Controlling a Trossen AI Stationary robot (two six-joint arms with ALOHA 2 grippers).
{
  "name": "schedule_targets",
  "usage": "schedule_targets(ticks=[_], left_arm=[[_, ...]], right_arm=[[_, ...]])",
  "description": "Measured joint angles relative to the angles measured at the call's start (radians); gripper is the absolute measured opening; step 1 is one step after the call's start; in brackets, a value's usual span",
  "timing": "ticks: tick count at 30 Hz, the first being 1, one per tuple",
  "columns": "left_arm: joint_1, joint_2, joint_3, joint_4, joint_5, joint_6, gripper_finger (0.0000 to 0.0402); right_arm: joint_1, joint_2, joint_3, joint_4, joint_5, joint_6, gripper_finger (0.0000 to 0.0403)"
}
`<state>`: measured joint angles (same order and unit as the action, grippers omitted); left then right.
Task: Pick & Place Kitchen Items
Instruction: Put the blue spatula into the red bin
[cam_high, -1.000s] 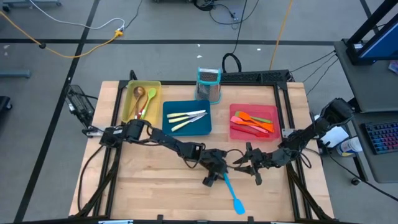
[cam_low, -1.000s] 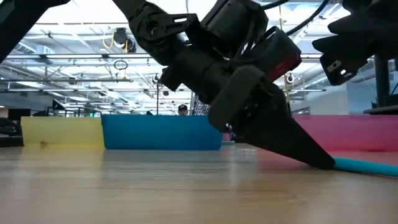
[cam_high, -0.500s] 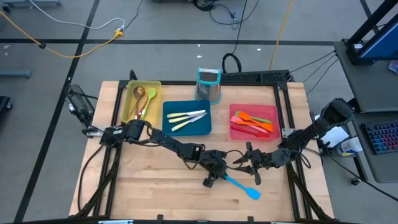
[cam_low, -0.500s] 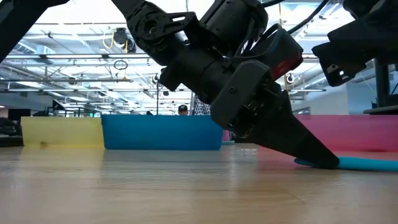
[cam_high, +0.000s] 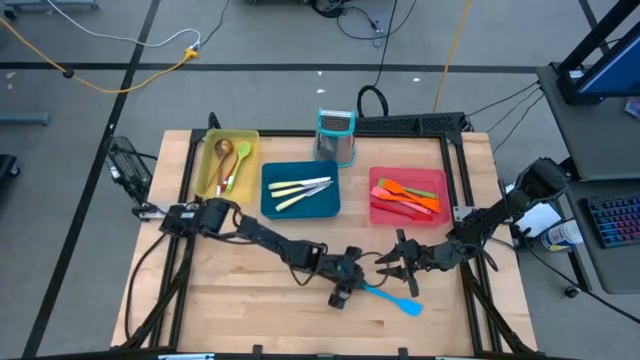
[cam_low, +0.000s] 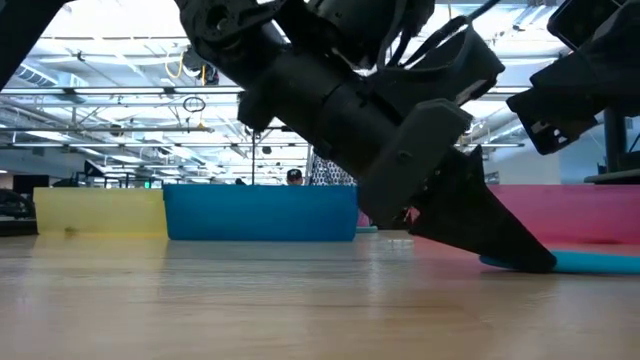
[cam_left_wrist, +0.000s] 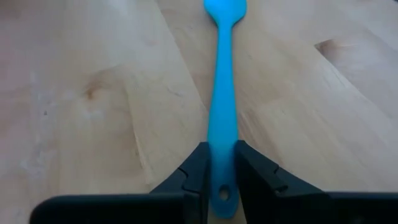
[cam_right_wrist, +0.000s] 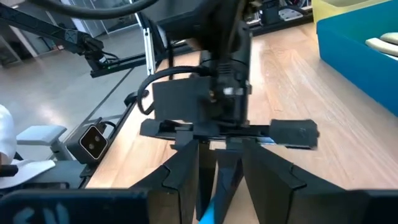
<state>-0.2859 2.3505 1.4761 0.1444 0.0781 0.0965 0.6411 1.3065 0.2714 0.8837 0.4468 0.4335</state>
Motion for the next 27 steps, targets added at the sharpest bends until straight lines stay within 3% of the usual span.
schedule_targets(ticks=[6, 11, 16, 19, 23, 27], left_arm=[[-0.056, 0.000, 0.001, -0.015, -0.183, -0.024, 0.0061], [-0.097, 0.001, 0.001, -0.011, -0.318, -0.024, 0.0062], [-0.118, 0.002, 0.001, -0.010, -0.395, -0.036, 0.0062], [-0.121, 0.003, 0.001, -0.010, -0.414, -0.036, 0.0062], [-0.120, 0.003, 0.000, -0.010, -0.416, -0.048, 0.0062], [-0.116, 0.003, 0.000, -0.007, -0.418, -0.065, 0.0062]], right_arm=[[-0.001, 0.001, 0.000, -0.003, -0.001, -0.022, 0.0114], [-0.045, 0.001, 0.000, 0.023, -0.003, -0.203, 0.0114], [-0.036, 0.001, 0.000, -0.003, -0.174, -0.125, 0.0114], [0.029, 0.001, 0.007, -0.034, -0.178, -0.063, 0.0114], [0.147, 0.001, 0.091, -0.227, -0.105, 0.034, 0.0114], [0.259, 0.003, 0.227, -0.654, 0.003, 0.271, 0.0114]])
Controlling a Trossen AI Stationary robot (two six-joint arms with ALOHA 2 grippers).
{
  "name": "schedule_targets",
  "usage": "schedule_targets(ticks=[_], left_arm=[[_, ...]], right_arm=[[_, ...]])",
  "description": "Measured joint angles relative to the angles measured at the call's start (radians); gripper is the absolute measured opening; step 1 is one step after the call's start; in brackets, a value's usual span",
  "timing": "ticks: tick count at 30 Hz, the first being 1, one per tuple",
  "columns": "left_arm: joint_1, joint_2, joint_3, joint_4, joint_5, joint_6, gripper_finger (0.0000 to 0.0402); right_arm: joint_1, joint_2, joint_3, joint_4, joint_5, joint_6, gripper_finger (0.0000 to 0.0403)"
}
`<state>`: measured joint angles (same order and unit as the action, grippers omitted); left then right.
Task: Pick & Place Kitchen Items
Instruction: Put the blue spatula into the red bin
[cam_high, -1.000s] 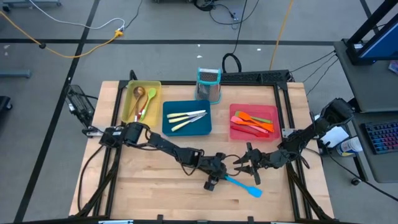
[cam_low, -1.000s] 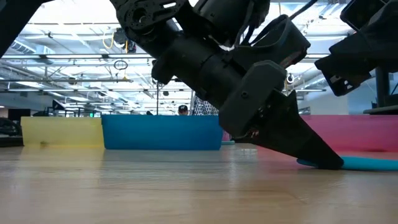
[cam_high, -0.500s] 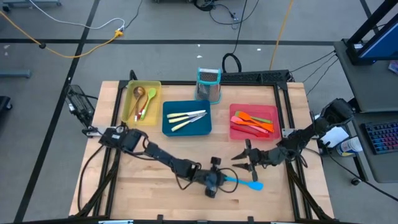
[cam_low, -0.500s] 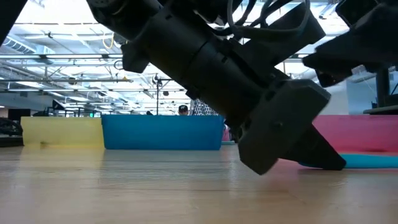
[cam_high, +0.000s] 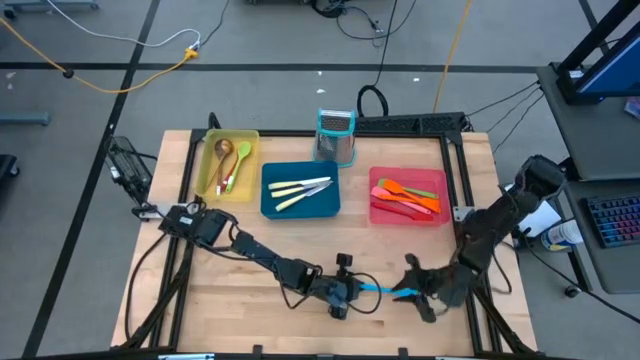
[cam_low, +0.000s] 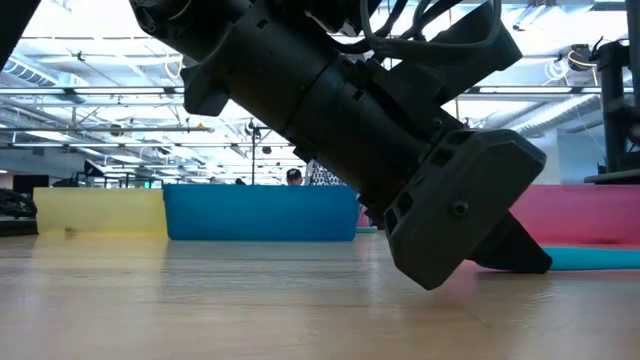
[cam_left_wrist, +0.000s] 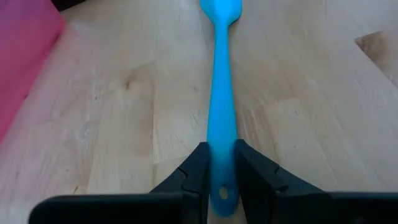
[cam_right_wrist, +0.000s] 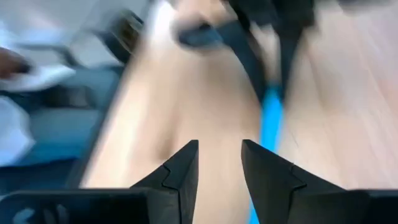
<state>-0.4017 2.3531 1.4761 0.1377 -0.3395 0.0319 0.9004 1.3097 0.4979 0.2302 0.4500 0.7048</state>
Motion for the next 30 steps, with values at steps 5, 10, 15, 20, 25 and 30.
schedule_targets(ticks=[5, 10, 15, 20, 25, 30], left_arm=[[0.000, 0.000, -0.002, 0.006, -0.003, -0.008, 0.0063], [0.000, 0.000, -0.002, 0.007, -0.007, -0.012, 0.0063], [0.001, 0.000, -0.002, 0.007, -0.009, -0.011, 0.0063], [0.001, 0.000, -0.002, 0.007, -0.010, -0.010, 0.0063], [-0.001, 0.002, -0.002, 0.014, -0.049, -0.008, 0.0063], [0.000, 0.002, -0.004, 0.048, -0.057, -0.008, 0.0063]], right_arm=[[0.097, 0.030, 0.047, -0.304, 0.066, 0.381, 0.0114], [0.138, 0.069, 0.034, -0.425, 0.022, 0.593, 0.0115], [0.142, 0.071, 0.035, -0.419, -0.006, 0.615, 0.0121], [0.142, 0.073, 0.034, -0.352, -0.069, 0.623, 0.0118], [0.142, 0.073, 0.034, -0.295, -0.084, 0.617, 0.0108], [0.142, 0.090, 0.028, -0.290, -0.092, 0.580, 0.0074]])
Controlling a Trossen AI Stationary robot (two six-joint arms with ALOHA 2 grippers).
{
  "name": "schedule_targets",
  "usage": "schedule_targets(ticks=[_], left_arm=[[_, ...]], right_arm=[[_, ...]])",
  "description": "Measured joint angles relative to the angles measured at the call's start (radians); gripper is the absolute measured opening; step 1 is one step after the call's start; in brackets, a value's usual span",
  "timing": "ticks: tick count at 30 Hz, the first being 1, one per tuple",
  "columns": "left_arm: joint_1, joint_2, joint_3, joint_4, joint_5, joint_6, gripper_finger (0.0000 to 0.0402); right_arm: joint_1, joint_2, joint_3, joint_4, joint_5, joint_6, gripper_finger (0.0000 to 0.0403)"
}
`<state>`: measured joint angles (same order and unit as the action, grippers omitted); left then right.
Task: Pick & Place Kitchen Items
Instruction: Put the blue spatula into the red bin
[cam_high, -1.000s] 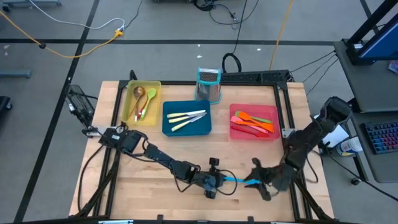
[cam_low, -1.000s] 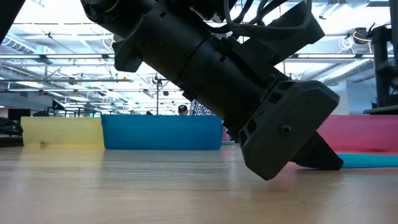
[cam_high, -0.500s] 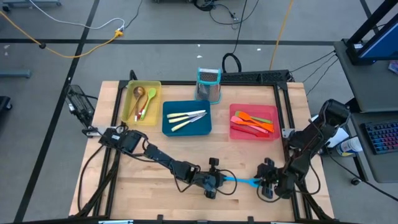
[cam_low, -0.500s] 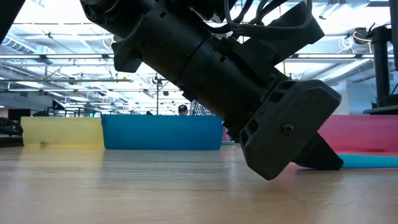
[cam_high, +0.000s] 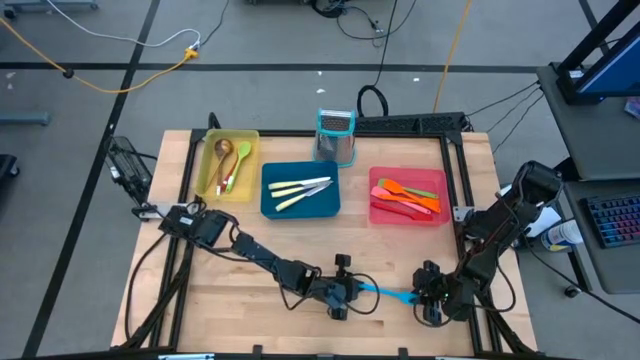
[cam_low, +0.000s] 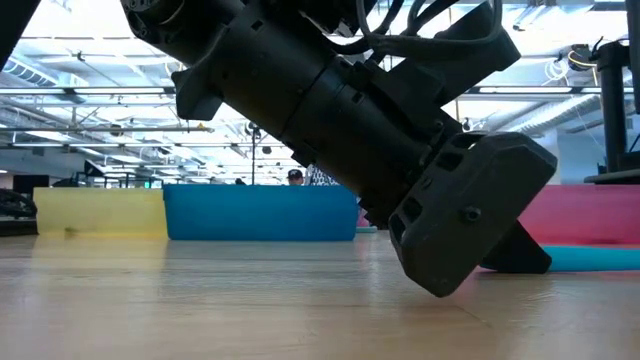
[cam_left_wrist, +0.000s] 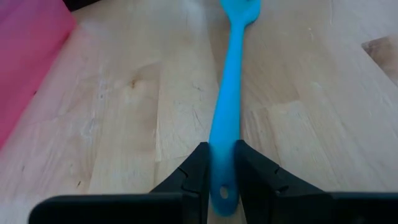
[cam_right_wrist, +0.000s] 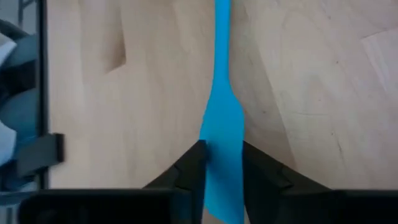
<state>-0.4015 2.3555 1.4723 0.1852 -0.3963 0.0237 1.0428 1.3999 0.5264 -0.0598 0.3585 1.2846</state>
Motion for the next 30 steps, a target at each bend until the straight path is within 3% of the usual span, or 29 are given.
schedule_targets(ticks=[5, 10, 18, 25, 30], left_arm=[[-0.001, 0.001, 0.000, 0.004, -0.020, 0.000, 0.0063], [-0.001, 0.001, 0.000, 0.006, -0.026, -0.008, 0.0063], [-0.004, 0.001, 0.001, 0.025, -0.029, -0.059, 0.0070], [-0.015, -0.026, 0.001, 0.009, -0.015, -0.120, 0.0154], [-0.036, -0.126, -0.003, -0.063, -0.077, -0.094, 0.0208]], right_arm=[[0.000, 0.021, -0.051, 0.092, 0.001, -0.014, 0.0016], [0.000, 0.010, -0.094, 0.202, 0.020, -0.103, 0.0027], [0.000, -0.026, -0.094, 0.184, 0.035, -0.145, 0.0018], [0.000, -0.031, -0.090, 0.081, 0.097, -0.213, 0.0022], [-0.002, -0.072, -0.094, 0.049, 0.179, -0.313, 0.0020]])
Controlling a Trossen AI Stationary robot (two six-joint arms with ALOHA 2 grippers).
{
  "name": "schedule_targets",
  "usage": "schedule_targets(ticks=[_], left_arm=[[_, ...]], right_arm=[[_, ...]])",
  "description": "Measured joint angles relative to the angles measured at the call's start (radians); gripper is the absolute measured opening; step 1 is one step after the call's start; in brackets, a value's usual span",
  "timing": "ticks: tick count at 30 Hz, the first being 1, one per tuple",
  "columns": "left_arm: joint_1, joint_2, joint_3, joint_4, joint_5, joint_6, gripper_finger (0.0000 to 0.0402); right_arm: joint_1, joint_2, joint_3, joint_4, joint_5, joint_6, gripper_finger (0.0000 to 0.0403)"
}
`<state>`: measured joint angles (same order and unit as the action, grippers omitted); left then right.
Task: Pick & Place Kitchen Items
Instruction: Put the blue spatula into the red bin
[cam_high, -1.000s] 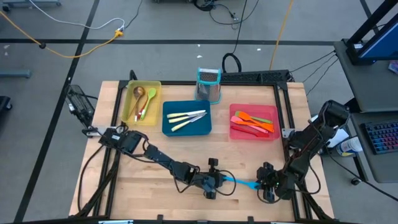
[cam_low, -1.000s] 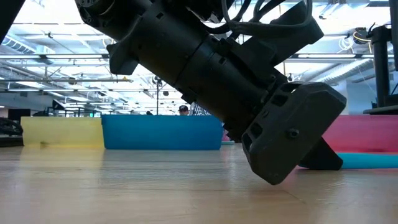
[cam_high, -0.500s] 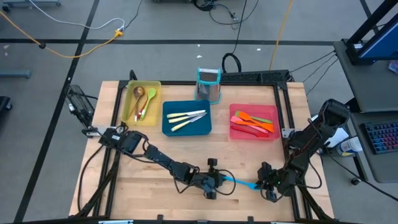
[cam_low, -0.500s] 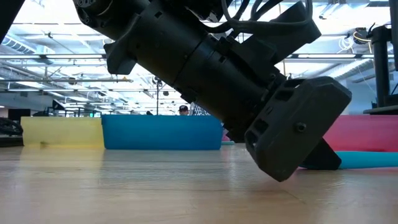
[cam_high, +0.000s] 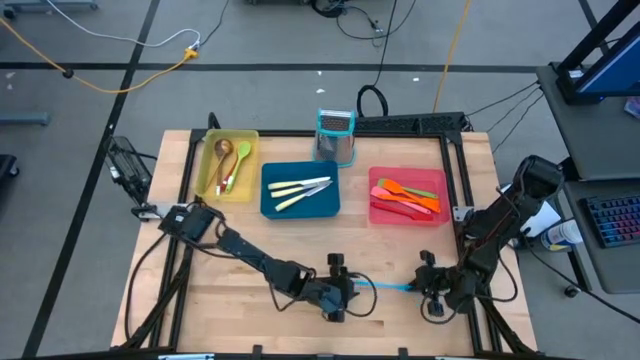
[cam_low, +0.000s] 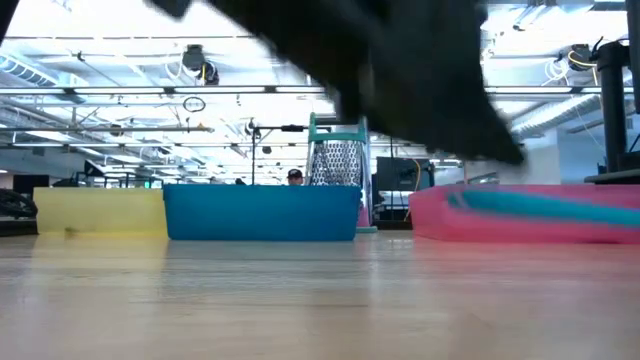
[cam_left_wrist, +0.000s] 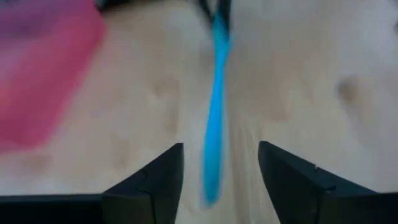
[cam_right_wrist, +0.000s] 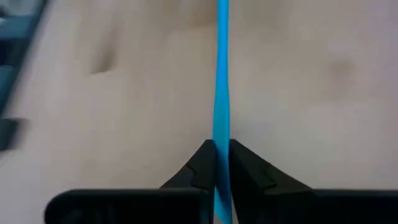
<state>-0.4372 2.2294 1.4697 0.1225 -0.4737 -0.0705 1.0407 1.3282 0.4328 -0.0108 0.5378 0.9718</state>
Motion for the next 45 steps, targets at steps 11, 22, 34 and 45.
schedule_targets(ticks=[11, 22, 34, 45], left_arm=[[0.004, -0.248, 0.005, -0.307, -0.054, -0.143, 0.0212], [0.025, -0.271, 0.004, -0.454, -0.103, -0.259, 0.0177], [0.025, -0.268, 0.004, -0.471, -0.103, -0.302, 0.0157], [0.023, -0.268, 0.004, -0.471, -0.102, -0.310, 0.0156]], right_arm=[[-0.008, -0.271, 0.000, -0.191, 0.356, -0.345, 0.0022], [-0.216, -0.527, 0.000, -0.589, 0.640, -0.435, 0.0024], [-0.565, -0.575, 0.000, -0.715, 0.505, -0.387, 0.0024], [-0.863, -0.553, 0.001, -0.805, 0.120, -0.219, 0.0021]])
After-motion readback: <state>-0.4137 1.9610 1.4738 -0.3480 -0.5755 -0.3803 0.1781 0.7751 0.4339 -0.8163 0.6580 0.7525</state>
